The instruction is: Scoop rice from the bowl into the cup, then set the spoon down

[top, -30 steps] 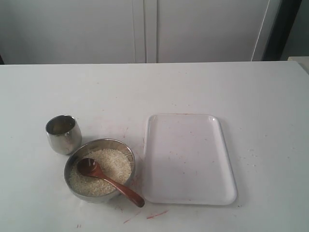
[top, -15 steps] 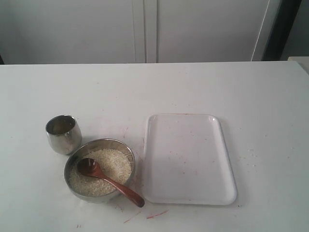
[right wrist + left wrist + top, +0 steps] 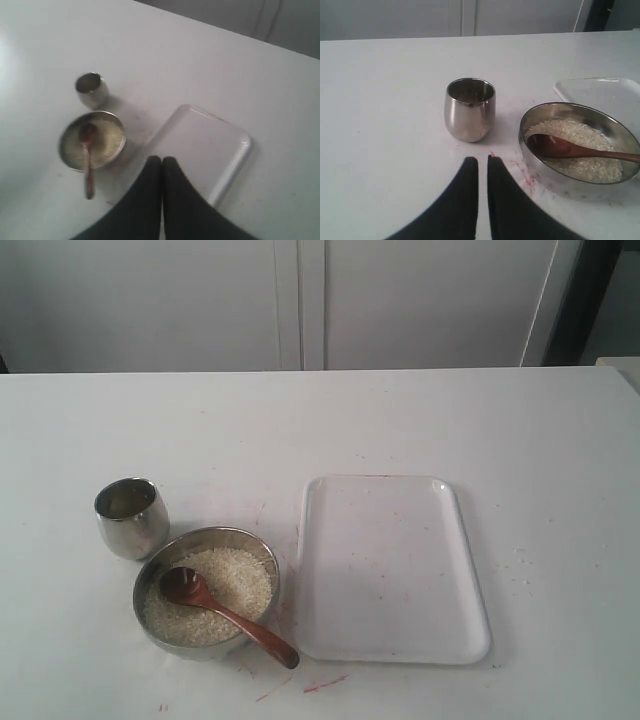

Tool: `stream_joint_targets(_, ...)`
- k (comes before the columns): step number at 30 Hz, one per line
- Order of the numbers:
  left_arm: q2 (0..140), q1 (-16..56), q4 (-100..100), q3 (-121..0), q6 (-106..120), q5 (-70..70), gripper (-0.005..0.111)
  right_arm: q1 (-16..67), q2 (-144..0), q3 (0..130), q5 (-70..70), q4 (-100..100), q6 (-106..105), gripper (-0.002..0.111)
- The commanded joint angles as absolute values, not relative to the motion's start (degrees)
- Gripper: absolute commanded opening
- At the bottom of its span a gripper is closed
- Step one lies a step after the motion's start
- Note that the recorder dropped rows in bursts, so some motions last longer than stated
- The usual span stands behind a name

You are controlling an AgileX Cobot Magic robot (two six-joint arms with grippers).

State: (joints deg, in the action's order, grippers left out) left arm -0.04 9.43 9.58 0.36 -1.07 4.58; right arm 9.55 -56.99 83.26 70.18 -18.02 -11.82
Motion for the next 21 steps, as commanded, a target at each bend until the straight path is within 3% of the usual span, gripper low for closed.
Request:
stream_joint_targets(1,0.00,9.81,10.13,0.00,-1.06,4.38,0.014,15.76,-65.75,85.79,69.96,-0.83,-7.84,0.000)
stream_joint_targets(21,0.00,9.81,10.13,0.00,-1.06,4.38,0.014,54.05,-87.80,85.98,69.96,0.80,3.94,0.000)
